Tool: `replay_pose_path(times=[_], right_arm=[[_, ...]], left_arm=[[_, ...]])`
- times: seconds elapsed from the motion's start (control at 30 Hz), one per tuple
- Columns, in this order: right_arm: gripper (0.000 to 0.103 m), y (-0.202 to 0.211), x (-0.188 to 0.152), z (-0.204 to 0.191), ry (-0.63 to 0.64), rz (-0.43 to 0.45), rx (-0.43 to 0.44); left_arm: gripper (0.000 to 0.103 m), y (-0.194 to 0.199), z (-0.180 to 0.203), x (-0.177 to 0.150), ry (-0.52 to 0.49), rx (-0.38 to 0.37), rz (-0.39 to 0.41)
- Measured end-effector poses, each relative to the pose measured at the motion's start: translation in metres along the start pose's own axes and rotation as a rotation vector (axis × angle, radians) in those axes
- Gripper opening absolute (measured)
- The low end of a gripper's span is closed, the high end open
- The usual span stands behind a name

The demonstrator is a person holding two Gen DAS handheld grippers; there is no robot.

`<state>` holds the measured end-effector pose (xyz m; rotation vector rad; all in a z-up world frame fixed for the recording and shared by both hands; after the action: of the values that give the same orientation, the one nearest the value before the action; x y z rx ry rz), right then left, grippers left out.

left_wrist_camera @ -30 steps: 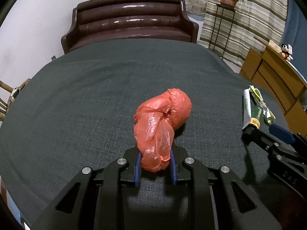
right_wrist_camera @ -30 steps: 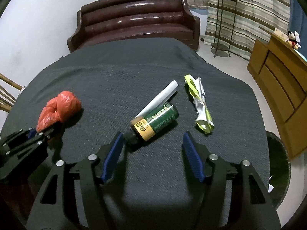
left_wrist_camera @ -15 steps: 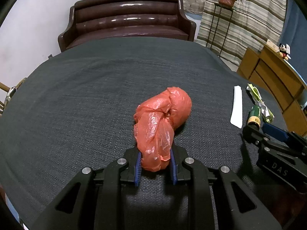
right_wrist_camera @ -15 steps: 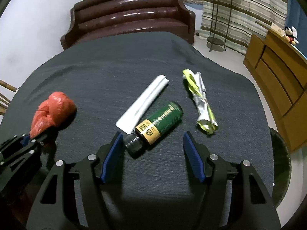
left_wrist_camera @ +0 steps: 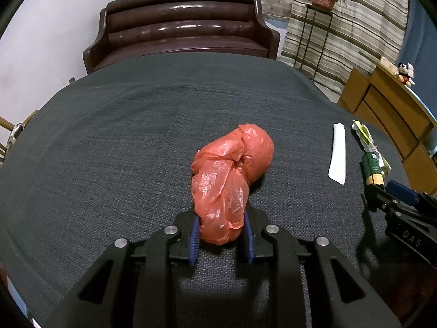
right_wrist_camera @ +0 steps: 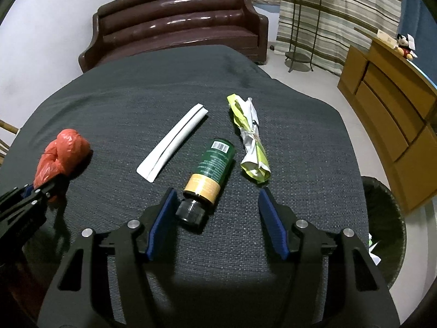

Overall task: Collect trash
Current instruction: 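Grasp the dark green bottle with the right gripper while the left gripper holds the red bag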

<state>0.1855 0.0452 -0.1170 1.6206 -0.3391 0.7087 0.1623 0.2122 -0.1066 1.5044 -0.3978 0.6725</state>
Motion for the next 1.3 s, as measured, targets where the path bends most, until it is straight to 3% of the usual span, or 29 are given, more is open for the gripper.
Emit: replay_pose_path(times=[0.23, 0.4, 0.5, 0.67, 0.73, 0.83, 1.3], right_arm=[[0.06, 0.003, 0.007, 0.0, -0.017, 0.013, 0.021], [0.06, 0.0, 0.008, 0.0, -0.03, 0.009, 0.022], [0.06, -0.001, 0.008, -0.002, -0.026, 0.012, 0.021], [0.043, -0.005, 0.006, -0.003, -0.016, -0.002, 0.031], [0.033, -0.005, 0.007, -0.003, -0.011, 0.003, 0.027], [0.023, -0.005, 0.007, -0.005, -0.003, 0.004, 0.029], [0.023, 0.005, 0.004, -0.004, 0.028, 0.027, 0.052]], left_arm=[[0.054, 0.006, -0.003, 0.009, 0.017, -0.006, 0.026], [0.059, 0.001, -0.001, 0.016, -0.002, -0.003, 0.034], [0.059, -0.007, 0.002, 0.02, -0.015, -0.005, 0.023], [0.059, -0.02, 0.006, 0.02, -0.028, -0.017, -0.011], [0.051, -0.021, 0.006, 0.02, -0.034, -0.011, -0.011], [0.047, -0.02, 0.008, 0.018, -0.054, -0.007, -0.005], [0.042, -0.012, 0.005, 0.017, -0.045, 0.009, 0.019]])
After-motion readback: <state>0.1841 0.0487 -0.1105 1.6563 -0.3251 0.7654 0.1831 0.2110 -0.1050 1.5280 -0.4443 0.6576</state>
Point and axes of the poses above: each gripper's, at about its wrist camera, not at the fingertips, and y roughly against the way its jaws point, z to its right, x to its top, the point moved 10 cm from there along -y, roughly the way its jaws point, and after that the axes turned 1 degree about x, right-handed, at the moved point
